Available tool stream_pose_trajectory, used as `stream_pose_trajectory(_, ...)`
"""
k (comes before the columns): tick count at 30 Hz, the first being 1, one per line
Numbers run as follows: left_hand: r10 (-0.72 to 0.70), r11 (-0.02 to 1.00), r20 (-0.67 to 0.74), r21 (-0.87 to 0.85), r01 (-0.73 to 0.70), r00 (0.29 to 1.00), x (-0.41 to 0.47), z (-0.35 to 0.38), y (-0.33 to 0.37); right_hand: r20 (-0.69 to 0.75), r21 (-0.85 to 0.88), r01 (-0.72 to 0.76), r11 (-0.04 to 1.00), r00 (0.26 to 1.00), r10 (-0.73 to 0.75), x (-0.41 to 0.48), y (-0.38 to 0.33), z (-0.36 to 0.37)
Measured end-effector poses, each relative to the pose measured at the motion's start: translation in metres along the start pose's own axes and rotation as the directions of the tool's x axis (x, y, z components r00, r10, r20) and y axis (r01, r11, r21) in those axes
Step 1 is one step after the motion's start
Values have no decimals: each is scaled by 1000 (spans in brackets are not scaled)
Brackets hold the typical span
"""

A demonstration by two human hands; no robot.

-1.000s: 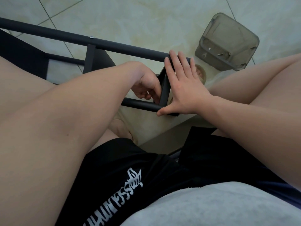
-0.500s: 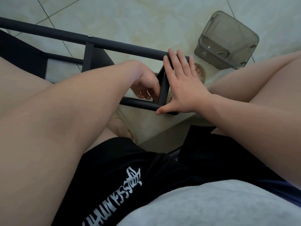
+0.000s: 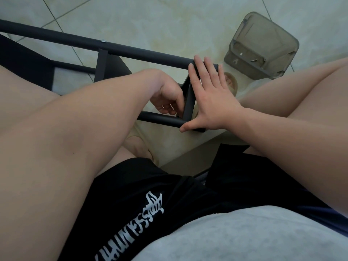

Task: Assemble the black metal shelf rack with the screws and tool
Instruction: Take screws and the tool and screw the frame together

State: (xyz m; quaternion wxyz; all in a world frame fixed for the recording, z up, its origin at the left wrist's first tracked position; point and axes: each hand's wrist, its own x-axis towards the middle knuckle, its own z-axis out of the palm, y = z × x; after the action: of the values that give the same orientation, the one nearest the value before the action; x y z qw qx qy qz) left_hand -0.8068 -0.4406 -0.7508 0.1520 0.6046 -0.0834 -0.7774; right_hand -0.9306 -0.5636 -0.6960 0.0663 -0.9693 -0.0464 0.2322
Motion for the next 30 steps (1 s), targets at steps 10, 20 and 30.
stream_pose_trajectory(10, -19, 999, 19, 47, 18, 1000, 1, 2, 2, 4, 10, -2, 1000, 1000, 2, 0, 0, 0)
stream_pose_trajectory(20, -28, 998, 9, 59, 27, 1000, 0, -1, 0, 18, -2, -3, 1000, 1000, 3, -1, -1, -3)
stream_pose_trajectory(30, -23, 998, -2, 65, 23, 1000, 0, -2, 3, 14, 6, -8, 1000, 1000, 8, 0, -1, -2)
